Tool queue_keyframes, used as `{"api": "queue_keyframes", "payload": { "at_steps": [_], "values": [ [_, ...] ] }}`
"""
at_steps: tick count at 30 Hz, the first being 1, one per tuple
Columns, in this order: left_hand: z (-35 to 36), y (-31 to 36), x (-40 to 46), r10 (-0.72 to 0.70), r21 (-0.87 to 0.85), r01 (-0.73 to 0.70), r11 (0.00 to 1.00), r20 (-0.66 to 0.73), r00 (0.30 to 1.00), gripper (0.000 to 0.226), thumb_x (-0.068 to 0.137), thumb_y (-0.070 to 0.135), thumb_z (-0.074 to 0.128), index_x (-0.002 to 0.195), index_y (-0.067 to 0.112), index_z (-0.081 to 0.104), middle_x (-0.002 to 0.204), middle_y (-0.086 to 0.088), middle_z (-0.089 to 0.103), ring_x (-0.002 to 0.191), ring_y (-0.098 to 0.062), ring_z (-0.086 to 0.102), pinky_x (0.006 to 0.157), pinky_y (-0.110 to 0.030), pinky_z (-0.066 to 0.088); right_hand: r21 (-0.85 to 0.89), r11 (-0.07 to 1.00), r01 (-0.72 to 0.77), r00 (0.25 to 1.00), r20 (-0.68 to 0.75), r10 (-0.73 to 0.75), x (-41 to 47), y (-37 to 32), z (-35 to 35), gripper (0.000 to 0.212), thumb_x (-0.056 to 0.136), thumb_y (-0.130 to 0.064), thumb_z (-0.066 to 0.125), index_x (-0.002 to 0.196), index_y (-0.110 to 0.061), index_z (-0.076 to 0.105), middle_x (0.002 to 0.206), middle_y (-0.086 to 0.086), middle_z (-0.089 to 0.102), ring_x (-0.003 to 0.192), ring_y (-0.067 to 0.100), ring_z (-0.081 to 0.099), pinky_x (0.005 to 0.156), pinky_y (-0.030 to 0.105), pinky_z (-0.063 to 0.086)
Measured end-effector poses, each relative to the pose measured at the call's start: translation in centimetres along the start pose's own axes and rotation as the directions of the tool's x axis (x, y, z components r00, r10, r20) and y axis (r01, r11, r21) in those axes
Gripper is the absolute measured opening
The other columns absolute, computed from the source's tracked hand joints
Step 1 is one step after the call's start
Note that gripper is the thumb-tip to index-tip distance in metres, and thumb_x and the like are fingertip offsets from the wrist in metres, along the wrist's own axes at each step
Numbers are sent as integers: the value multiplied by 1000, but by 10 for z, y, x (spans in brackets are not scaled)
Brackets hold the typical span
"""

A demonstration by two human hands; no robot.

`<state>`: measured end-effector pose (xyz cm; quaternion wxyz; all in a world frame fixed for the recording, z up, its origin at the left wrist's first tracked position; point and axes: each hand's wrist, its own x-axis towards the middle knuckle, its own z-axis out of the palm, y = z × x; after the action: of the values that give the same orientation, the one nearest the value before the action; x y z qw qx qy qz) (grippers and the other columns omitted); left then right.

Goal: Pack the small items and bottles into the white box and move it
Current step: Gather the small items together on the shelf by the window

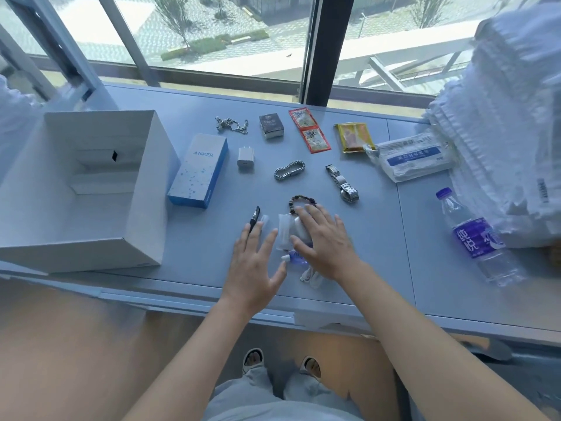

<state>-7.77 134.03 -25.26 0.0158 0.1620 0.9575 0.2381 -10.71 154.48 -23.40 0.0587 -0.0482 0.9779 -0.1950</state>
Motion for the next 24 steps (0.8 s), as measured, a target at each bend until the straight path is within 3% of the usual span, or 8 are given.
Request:
{"api": "queue_keyframes", "payload": {
  "at_steps": [10,17,24],
  "values": [
    [14,30,-3,49,-55,-46,997,46,998,77,94,61,39,158,20,30,169,-3,16,157,-23,5,127,-44,16,76,996,-56,996,-60,60,-40,25,-9,71,99,-53,50,160,-26,27,162,-6,34,153,20,25,125,54,12],
    [17,40,-13,49,-115,-43,992,55,997,74,98,54,48,159,18,27,169,-4,15,157,-21,5,128,-40,17,102,994,-35,982,-179,53,-66,33,-9,54,99,-43,57,146,-19,48,140,-4,56,133,19,48,117,54,28],
    [9,35,-5,71,-104,-69,992,18,997,71,96,51,51,156,17,34,167,-5,21,156,-26,11,127,-40,17,69,997,-38,979,-198,51,-76,37,-9,48,99,-37,56,143,-17,53,146,-1,51,134,22,48,115,51,31]
  ]
}}
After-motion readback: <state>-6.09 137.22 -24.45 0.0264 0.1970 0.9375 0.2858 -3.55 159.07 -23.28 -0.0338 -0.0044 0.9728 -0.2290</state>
